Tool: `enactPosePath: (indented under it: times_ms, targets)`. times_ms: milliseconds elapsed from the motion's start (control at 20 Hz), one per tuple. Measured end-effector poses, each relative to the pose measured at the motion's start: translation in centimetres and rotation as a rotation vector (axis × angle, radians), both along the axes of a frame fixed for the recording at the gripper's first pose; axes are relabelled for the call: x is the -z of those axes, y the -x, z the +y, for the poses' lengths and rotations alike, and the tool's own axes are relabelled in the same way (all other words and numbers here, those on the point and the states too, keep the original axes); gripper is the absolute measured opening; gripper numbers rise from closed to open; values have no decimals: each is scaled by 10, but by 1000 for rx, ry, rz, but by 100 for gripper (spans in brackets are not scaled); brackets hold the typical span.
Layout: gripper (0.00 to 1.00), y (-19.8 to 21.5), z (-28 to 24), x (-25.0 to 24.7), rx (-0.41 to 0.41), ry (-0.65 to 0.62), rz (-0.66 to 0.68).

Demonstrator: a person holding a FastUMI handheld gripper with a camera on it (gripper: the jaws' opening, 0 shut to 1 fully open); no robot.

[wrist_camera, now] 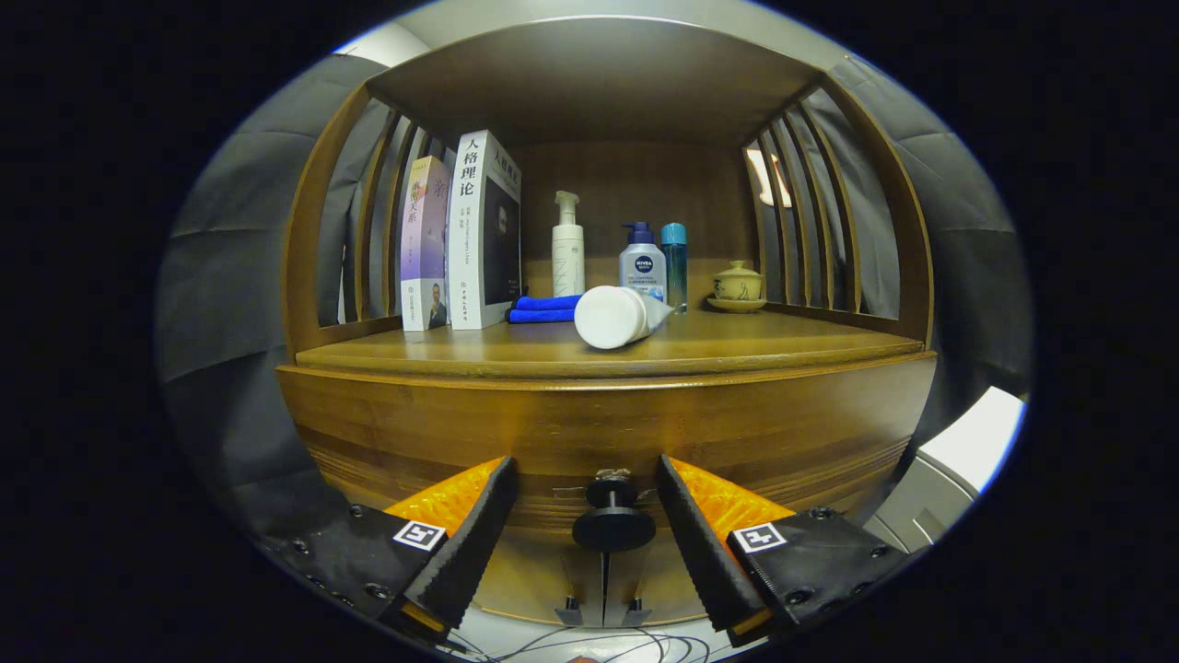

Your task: Pull open the drawer, take out the items inside it, and place them on the countertop above the cabinet.

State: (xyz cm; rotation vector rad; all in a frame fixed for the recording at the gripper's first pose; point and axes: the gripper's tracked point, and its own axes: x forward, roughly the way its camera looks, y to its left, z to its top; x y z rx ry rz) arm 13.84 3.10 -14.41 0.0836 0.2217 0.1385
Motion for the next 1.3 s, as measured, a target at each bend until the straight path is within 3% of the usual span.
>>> enactPosePath:
  times_ms: [450, 600, 1050, 1300]
  targets:
    - [97, -2, 3, -2, 11, -7, 2]
    - [97, 9, -1, -26, 35, 2, -26]
    - [97, 79, -1, -123, 47, 7, -136]
    - [97, 117, 5, -145, 34, 47, -155]
